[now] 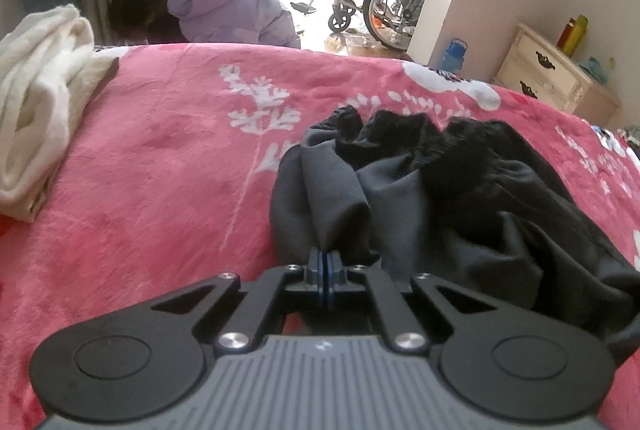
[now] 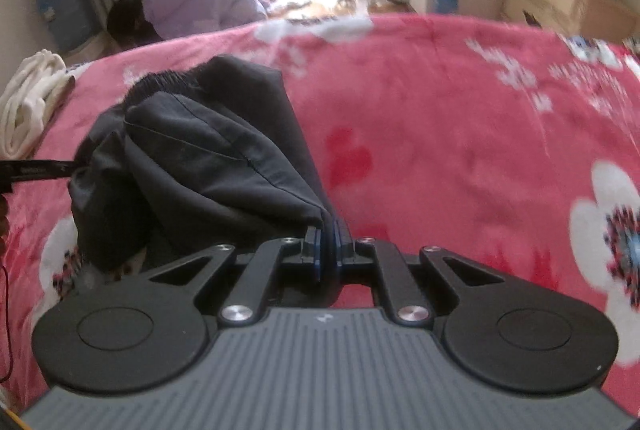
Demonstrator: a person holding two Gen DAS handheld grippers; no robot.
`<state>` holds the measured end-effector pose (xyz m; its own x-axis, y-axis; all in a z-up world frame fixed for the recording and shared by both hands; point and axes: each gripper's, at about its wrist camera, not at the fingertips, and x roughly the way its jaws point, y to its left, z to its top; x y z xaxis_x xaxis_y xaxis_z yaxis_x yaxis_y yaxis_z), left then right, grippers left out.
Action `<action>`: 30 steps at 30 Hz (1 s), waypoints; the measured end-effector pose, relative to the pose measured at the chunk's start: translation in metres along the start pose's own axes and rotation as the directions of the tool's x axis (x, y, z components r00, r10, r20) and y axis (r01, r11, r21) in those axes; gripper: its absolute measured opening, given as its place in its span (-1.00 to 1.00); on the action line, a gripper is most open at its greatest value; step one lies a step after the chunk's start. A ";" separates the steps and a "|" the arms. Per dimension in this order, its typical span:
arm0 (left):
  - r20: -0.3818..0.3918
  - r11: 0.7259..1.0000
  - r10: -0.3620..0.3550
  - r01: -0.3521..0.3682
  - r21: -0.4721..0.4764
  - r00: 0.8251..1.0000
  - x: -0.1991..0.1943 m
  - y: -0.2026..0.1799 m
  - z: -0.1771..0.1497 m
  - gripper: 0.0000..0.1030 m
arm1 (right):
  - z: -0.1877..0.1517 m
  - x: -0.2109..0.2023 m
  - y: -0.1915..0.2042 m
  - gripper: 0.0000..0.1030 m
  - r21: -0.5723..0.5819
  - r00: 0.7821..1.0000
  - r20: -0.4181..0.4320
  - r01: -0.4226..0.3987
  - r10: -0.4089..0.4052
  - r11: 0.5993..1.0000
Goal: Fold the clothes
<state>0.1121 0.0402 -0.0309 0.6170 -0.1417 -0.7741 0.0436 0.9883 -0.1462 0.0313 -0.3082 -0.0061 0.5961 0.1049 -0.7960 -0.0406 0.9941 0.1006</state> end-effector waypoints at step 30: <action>0.139 0.985 0.002 -0.026 0.170 0.990 0.036 -0.008 0.062 0.28 | 0.040 0.017 0.026 0.58 -0.251 0.983 0.094 -0.127 0.155 0.959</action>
<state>0.1829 0.0308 -0.0196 0.7205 -0.1303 -0.6811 0.1602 0.9869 -0.0193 0.0725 -0.2822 0.0075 0.6552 0.2547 -0.7112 -0.3164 0.9474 0.0478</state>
